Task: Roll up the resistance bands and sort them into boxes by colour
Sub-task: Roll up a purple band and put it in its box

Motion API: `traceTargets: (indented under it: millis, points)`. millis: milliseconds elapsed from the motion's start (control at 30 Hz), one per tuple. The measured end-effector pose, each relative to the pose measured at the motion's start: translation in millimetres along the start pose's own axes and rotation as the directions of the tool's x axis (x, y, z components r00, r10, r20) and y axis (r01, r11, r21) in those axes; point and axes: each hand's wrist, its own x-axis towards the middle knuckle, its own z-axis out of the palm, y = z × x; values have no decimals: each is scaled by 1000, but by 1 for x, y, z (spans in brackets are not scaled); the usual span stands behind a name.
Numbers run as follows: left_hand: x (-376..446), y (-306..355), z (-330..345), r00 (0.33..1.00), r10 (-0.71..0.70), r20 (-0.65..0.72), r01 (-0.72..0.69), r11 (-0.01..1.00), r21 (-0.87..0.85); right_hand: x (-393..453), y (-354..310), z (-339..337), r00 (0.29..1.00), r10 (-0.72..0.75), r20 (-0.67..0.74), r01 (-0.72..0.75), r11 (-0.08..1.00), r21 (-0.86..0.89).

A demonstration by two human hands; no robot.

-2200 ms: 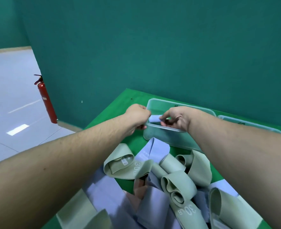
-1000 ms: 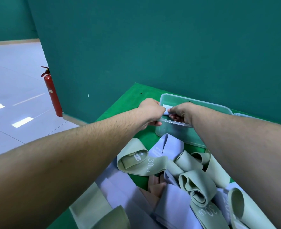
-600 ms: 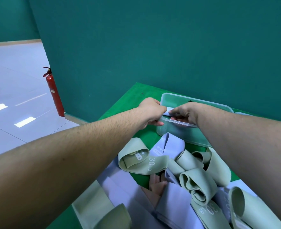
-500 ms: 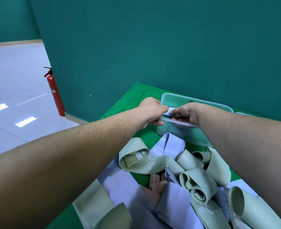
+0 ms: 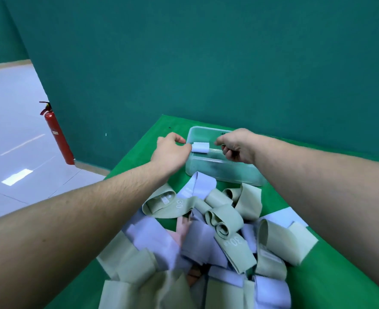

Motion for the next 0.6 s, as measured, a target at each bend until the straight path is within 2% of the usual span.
traceTargets:
  millis: [100, 233, 367, 433, 567, 600]
  points:
    - [-30, 4, 1, 1000, 13, -9, -13, 1000, -3, -36, 8, -5, 999, 16, 38, -17, 1000, 8]
    - [-79, 7, 7, 996, 42, 73, -39, 998, -49, -88, 29, -14, 999, 5, 42, -3, 999, -40]
    - [-124, 6, 12, 977, 45, 207, -61, 995, 73, -137, 51, -24, 997, 31, 65, -26, 997, -73]
    - [-142, 5, 14, 971, 64, 229, -105, 979, 172, -158, 60, -30, 994, 56, 98, -47, 995, -92]
    - [-167, -8, 14, 959, 118, 256, -179, 957, 230, -189, 81, -39, 990, 62, 123, -45, 989, -137]
    - [-172, -11, 13, 959, 122, 255, -200, 931, 306, -193, 87, -40, 990, 63, 129, -44, 989, -141]
